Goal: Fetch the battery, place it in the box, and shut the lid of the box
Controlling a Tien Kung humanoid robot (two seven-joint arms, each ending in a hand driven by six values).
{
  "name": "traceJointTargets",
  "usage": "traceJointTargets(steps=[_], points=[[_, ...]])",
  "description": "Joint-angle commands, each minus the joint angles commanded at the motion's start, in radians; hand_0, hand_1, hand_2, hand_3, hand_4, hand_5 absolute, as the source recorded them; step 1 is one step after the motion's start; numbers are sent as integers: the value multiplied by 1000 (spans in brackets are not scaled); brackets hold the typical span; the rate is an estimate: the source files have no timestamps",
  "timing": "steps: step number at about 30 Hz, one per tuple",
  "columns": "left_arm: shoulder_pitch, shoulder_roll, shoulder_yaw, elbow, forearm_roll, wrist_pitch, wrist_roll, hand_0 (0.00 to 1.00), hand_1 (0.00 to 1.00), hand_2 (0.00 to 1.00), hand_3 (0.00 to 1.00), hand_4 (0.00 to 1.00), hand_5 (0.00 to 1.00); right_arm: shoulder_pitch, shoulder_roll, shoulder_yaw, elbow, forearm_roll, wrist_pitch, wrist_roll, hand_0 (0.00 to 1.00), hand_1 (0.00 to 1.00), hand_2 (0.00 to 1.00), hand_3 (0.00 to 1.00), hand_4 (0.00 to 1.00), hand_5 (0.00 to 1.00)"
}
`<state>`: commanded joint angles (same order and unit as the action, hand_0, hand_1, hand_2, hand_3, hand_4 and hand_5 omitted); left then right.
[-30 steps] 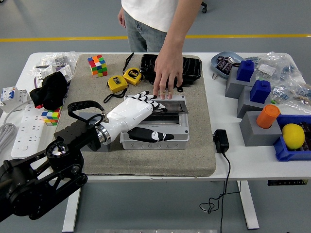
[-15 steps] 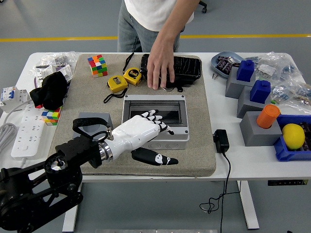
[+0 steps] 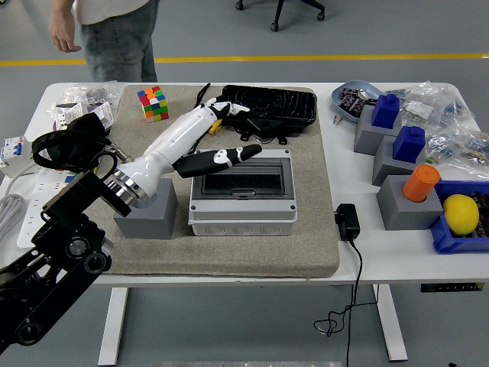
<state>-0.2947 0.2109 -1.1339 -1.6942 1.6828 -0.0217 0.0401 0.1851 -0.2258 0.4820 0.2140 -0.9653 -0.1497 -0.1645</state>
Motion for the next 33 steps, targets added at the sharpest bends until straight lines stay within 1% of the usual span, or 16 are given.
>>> traceJointTargets(steps=[5, 8, 9, 11, 14, 15, 17, 19, 20, 21, 23, 26, 27, 29, 32, 33], points=[[56, -35, -175, 36, -208, -53, 17, 863, 862, 811, 776, 998, 856, 0, 1, -4, 1, 1, 0, 1, 696, 643, 668, 723, 998, 929], [101, -62, -279, 77, -338, -92, 26, 863, 862, 811, 776, 998, 856, -2, 3, -9, 0, 3, -1, 2, 696, 643, 668, 723, 998, 929], [113, -70, -313, 92, -383, -100, 27, 860, 873, 839, 813, 998, 894, -3, 4, -9, 0, 3, -1, 2, 696, 643, 668, 723, 998, 930], [143, -87, -380, 129, -462, -110, 26, 860, 873, 839, 813, 998, 894, -6, 6, -6, 2, -2, -1, 2, 696, 643, 668, 723, 998, 930], [192, -116, -471, 167, -598, -90, 13, 860, 873, 839, 813, 998, 894, -10, 9, -3, 3, -6, -1, 3, 696, 643, 668, 723, 998, 930], [202, -121, -492, 170, -637, -81, 10, 881, 931, 890, 875, 998, 945, -11, 10, -1, 3, -7, -1, 3, 696, 643, 667, 723, 998, 929], [223, -130, -527, 175, -715, -51, 2, 881, 931, 890, 875, 998, 945, -13, 10, -1, 3, -8, -2, 3, 696, 643, 667, 723, 998, 929], [244, -137, -570, 173, -796, 0, 12, 881, 931, 890, 875, 998, 945, -15, 11, 1, 3, -9, -3, 4, 696, 643, 667, 723, 998, 929], [250, -139, -582, 171, -799, 20, 16, 881, 931, 890, 875, 998, 945, -16, 11, 2, 3, -10, -3, 4, 696, 643, 667, 723, 998, 929], [255, -140, -594, 163, -763, 47, 29, 914, 955, 916, 887, 998, 957, -17, 11, 4, 4, -11, -3, 4, 697, 642, 667, 723, 998, 928], [262, -141, -603, 154, -685, 96, 38, 914, 955, 916, 887, 998, 957, -18, 11, 6, 4, -13, -3, 5, 697, 642, 667, 723, 998, 928], [269, -141, -602, 143, -555, 120, 20, 914, 955, 916, 887, 998, 957, -22, 12, 10, 2, -12, -4, 6, 697, 642, 667, 723, 998, 928], [269, -141, -601, 139, -516, 123, 14, 998, 998, 948, 894, 998, 983, -22, 12, 10, 2, -12, -5, 6, 698, 643, 668, 723, 998, 929], [270, -141, -593, 131, -425, 122, 7, 998, 998, 948, 894, 998, 983, -24, 12, 11, 1, -12, -5, 6, 698, 643, 668, 723, 998, 929], [271, -142, -585, 132, -302, 75, 4, 998, 998, 948, 894, 998, 983, -25, 13, 16, 2, -15, -5, 6, 698, 643, 668, 723, 998, 929], [271, -142, -584, 136, -263, 64, 2, 998, 998, 998, 862, 998, 998, -25, 13, 16, 2, -15, -4, 6, 698, 643, 667, 723, 998, 929]])
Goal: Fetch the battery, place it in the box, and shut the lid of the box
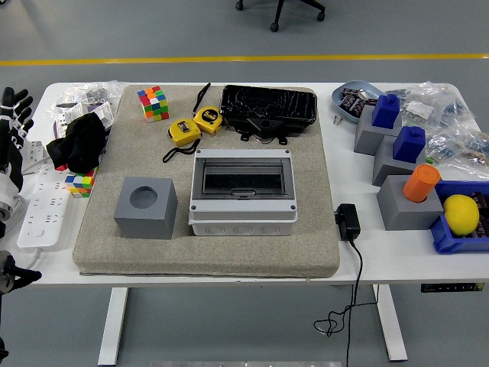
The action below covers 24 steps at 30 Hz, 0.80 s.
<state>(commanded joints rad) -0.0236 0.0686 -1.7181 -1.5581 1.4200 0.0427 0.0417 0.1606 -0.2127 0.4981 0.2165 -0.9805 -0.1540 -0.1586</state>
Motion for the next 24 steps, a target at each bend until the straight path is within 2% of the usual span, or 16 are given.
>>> traceJointTargets(steps=[2, 5, 6, 11, 12, 17, 18, 23, 24], points=[[-1, -5, -5, 11, 76, -8, -9, 998, 998, 998, 862, 998, 998, 0, 1, 3, 1, -2, 1, 0, 698, 643, 667, 723, 998, 929], [1, -8, -13, 11, 76, 1, -19, 998, 998, 998, 862, 998, 998, 0, 3, 6, 1, -4, 2, 0, 698, 643, 667, 723, 998, 929], [1, -7, -16, 11, 67, 7, -24, 998, 998, 998, 628, 998, 998, -1, 3, 6, 1, -4, 2, -1, 698, 643, 667, 723, 998, 929], [1, -12, -26, 23, -37, 12, -45, 998, 998, 998, 628, 998, 998, -1, 4, 5, 0, -1, 2, -2, 698, 643, 667, 723, 998, 929], [1, -15, -28, 28, -74, 8, -52, 998, 998, 998, 863, 998, 998, -1, 4, 5, 0, -1, 1, -2, 696, 643, 667, 723, 998, 929], [2, -26, -39, 41, -286, 0, -74, 998, 998, 998, 863, 998, 998, -2, 6, 11, 0, -3, 2, -2, 696, 643, 667, 723, 998, 929], [2, -25, -37, 43, -330, 3, -79, 998, 972, 859, 998, 998, 998, -2, 6, 12, 0, -4, 2, -2, 697, 642, 667, 723, 998, 929], [1, -28, -41, 55, -526, 10, -99, 998, 972, 859, 998, 998, 998, 0, 8, 15, -1, -4, 2, -3, 697, 642, 667, 723, 998, 929], [1, -29, -44, 55, -565, 8, -100, 978, 743, 748, 998, 998, 998, 0, 8, 16, 0, -5, 2, -3, 696, 643, 667, 723, 998, 930]])
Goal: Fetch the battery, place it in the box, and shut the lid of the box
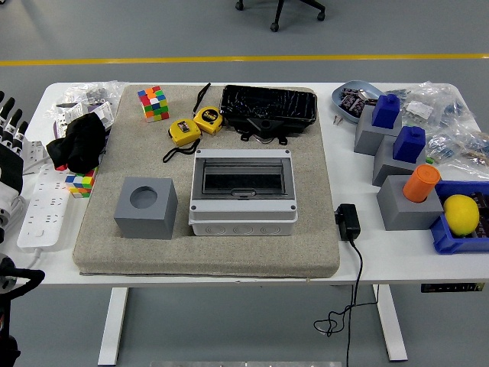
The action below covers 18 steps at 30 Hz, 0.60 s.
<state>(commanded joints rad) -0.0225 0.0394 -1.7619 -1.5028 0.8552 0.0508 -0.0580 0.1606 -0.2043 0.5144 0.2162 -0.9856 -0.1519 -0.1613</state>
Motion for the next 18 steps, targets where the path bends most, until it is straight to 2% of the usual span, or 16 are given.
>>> traceJointTargets(steps=[3, 5, 6, 11, 12, 17, 18], points=[[1, -1, -4, -1, -95, -1, -5, 978, 743, 748, 998, 998, 998, 1, 2, 2, -1, -1, 0, -1, 696, 643, 667, 723, 998, 930], [0, -3, -9, -1, -102, -7, 0, 978, 743, 748, 998, 998, 998, 1, 2, 5, 0, -2, 0, -1, 696, 643, 667, 723, 998, 930], [-1, -3, -10, -1, -111, -12, 3, 730, 649, 899, 998, 998, 998, 2, 2, 5, 0, -3, 0, -1, 698, 643, 666, 723, 998, 930], [-2, -2, -12, -8, -154, -66, 43, 730, 649, 899, 998, 998, 998, 3, 1, 8, -1, -2, -1, -1, 698, 643, 666, 723, 998, 930], [-2, -2, -13, -10, -154, -72, 48, 234, 780, 974, 998, 998, 998, 3, 1, 9, 0, -2, -1, -1, 700, 643, 666, 722, 998, 930], [-2, -2, -18, -12, -161, -81, 54, 234, 780, 974, 998, 998, 998, 1, 3, 8, 0, -2, -1, -2, 700, 643, 666, 722, 998, 930], [-2, -2, -20, -13, -160, -77, 58, 145, 646, 987, 998, 998, 998, 1, 3, 8, 0, -2, -1, -3, 698, 643, 666, 723, 998, 931]])
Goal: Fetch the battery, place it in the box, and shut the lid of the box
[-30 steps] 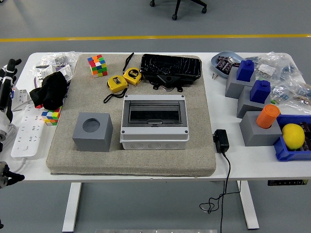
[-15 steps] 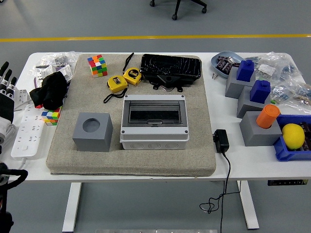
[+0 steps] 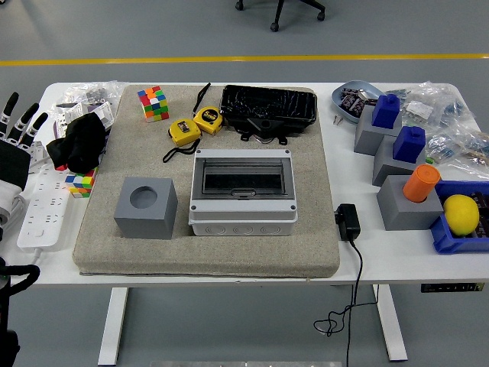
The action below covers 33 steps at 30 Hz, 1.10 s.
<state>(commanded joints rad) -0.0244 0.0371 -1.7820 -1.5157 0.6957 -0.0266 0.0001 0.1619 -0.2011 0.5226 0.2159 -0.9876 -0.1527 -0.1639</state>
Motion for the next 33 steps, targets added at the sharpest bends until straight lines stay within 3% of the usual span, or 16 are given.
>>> traceJointTargets(steps=[5, 6, 11, 12, 17, 18, 23, 24, 29, 30, 33], points=[[0, -3, -12, -13, 90, 55, -32, 145, 646, 987, 998, 998, 998, 2, -1, -2, 0, 1, 0, 0, 698, 643, 666, 723, 998, 931], [-1, -4, -14, -13, 91, 51, -36, 109, 124, 642, 998, 998, 673, 2, -2, -2, 1, 1, 0, 0, 697, 642, 666, 722, 998, 930], [-2, -1, -12, -8, 77, 33, -34, 109, 124, 642, 998, 998, 673, 2, -6, -10, 1, 5, -1, 2, 697, 642, 666, 722, 998, 930], [-1, -1, -12, -7, 72, 29, -34, 164, 149, 396, 767, 998, 832, 2, -6, -11, 1, 5, -1, 2, 696, 643, 666, 723, 998, 928], [1, 1, 0, 0, 54, -10, -31, 164, 149, 396, 767, 998, 832, -1, -7, -14, 1, 6, 0, 2, 696, 643, 666, 723, 998, 928], [1, 2, 3, 2, 54, -21, -25, 878, 274, 306, 637, 998, 998, -1, -7, -15, 1, 6, 0, 2, 696, 643, 667, 723, 998, 928], [2, 2, 6, 12, 67, -80, 10, 878, 274, 306, 637, 998, 998, -1, -7, -17, 1, 6, -1, 2, 696, 643, 667, 723, 998, 928], [3, 1, 7, 13, 69, -88, 16, 998, 649, 440, 611, 998, 998, -1, -7, -17, 1, 6, -1, 2, 696, 643, 666, 723, 998, 928], [1, 0, 6, 23, 77, -104, 14, 998, 649, 440, 611, 998, 998, 0, -10, -13, 0, 7, -1, 2, 696, 643, 666, 723, 998, 928], [0, 0, 6, 23, 84, -99, 12, 998, 998, 991, 615, 998, 998, 0, -10, -10, 1, 5, -1, 2, 696, 643, 666, 723, 998, 928], [-4, 2, 6, 23, 108, -75, 11, 998, 998, 991, 615, 998, 998, -2, -10, -5, -1, 5, -2, 1, 696, 643, 666, 723, 998, 928]])
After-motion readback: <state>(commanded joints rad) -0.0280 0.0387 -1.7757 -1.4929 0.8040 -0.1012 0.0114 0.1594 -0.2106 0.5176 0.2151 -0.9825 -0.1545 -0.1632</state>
